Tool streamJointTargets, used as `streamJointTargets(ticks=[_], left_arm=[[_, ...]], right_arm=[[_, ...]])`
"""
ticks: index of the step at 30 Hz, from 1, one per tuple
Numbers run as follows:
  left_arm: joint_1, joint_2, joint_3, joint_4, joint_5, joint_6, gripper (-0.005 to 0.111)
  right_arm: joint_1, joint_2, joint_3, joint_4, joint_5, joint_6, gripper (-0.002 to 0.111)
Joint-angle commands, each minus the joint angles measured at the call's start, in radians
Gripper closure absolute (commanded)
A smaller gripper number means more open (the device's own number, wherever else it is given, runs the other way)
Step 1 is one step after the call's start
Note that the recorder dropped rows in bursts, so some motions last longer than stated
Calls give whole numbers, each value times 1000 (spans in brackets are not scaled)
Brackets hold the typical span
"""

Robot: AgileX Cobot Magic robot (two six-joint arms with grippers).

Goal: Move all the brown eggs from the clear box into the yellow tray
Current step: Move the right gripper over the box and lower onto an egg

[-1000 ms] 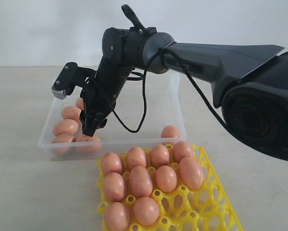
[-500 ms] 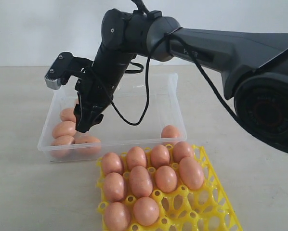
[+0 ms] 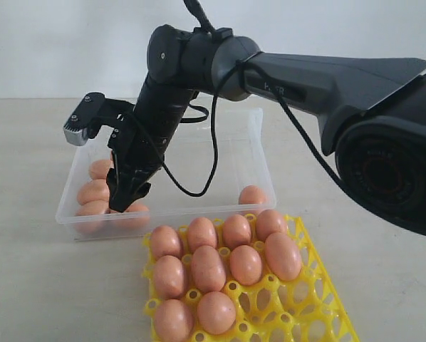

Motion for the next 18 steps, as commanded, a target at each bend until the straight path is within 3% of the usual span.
streamJointTargets(ticks=[1,18], left_arm=[[-2,4,4,4,-7,4,103],[-2,4,4,4,-7,4,103]], right_arm=[[4,23,-2,-9,-26,-19,55],[2,90,-2,-58,-102,-16,56]])
